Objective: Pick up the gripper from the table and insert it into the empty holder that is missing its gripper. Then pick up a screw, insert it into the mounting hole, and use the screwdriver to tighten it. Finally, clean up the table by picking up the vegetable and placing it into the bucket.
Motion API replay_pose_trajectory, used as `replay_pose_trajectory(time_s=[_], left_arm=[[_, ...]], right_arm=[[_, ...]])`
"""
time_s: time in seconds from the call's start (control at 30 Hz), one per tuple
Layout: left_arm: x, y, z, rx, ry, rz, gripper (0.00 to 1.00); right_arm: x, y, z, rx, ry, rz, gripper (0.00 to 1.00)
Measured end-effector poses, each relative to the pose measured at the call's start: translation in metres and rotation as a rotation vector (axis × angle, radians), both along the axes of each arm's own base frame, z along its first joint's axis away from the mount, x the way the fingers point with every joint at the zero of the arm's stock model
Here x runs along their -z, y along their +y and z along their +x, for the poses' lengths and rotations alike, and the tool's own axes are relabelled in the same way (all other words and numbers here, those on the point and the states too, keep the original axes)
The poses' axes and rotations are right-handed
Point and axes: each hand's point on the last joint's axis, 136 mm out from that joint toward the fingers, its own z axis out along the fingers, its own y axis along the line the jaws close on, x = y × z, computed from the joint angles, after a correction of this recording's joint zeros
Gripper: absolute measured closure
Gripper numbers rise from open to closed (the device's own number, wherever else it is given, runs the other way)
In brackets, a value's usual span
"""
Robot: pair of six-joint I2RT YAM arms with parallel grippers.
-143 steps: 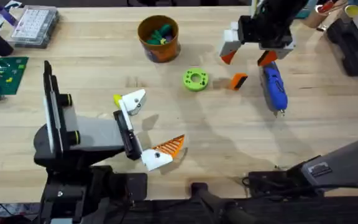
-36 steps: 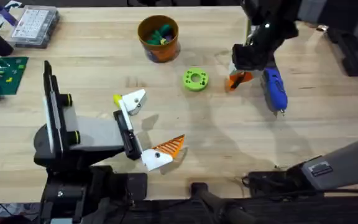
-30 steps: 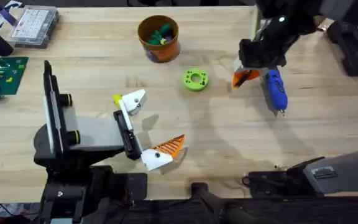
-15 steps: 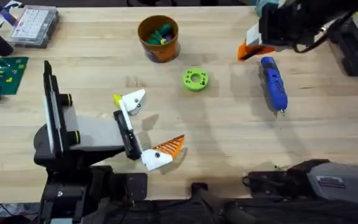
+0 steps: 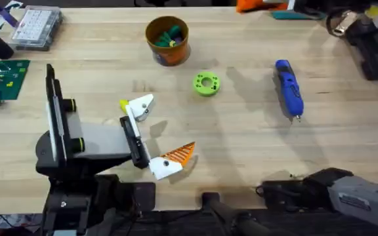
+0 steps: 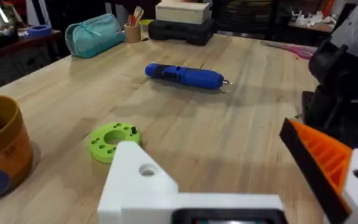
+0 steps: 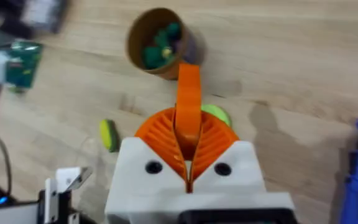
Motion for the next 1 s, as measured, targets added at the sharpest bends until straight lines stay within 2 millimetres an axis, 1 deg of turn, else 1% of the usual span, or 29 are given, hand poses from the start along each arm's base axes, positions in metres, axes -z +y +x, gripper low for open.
replay_pose_trajectory(time_s=[0.07, 0.1, 0.2, 0.33, 0.47, 0.6, 0.7, 0.8, 0.93, 1.0], left_arm=[[0.0, 0.0, 0.0, 0.0, 0.0, 0.0, 0.014], [0.0, 0.0, 0.0, 0.0, 0.0, 0.0, 0.014], [0.0, 0.0, 0.0, 0.0, 0.0, 0.0, 0.014], [0.0, 0.0, 0.0, 0.0, 0.0, 0.0, 0.014], [0.0, 0.0, 0.0, 0.0, 0.0, 0.0, 0.014], [0.0, 0.0, 0.0, 0.0, 0.0, 0.0, 0.014], [0.0, 0.0, 0.0, 0.0, 0.001, 0.0, 0.014], [0.0, 0.0, 0.0, 0.0, 0.001, 0.0, 0.014], [0.0, 0.0, 0.0, 0.0, 0.0, 0.0, 0.014], [0.0, 0.0, 0.0, 0.0, 0.0, 0.0, 0.014]], right_arm=[[-0.004, 0.009, -0.005, -0.054, -0.059, 0.055, 0.991], [-0.002, 0.014, -0.009, -0.082, -0.082, 0.081, 0.991], [0.008, 0.028, -0.018, -0.162, -0.136, 0.165, 0.992], [0.025, 0.041, -0.024, -0.237, -0.154, 0.311, 0.992], [0.037, 0.042, -0.027, -0.282, -0.146, 0.47, 0.992], [0.043, 0.038, -0.03, -0.329, -0.14, 0.618, 0.992], [0.05, 0.035, -0.032, -0.367, -0.097, 0.712, 0.992], [0.057, 0.037, -0.036, -0.418, -0.022, 0.779, 0.992], [0.073, 0.044, -0.043, -0.493, 0.113, 0.832, 0.992], [0.084, 0.047, -0.048, -0.519, 0.203, 0.851, 0.992]])
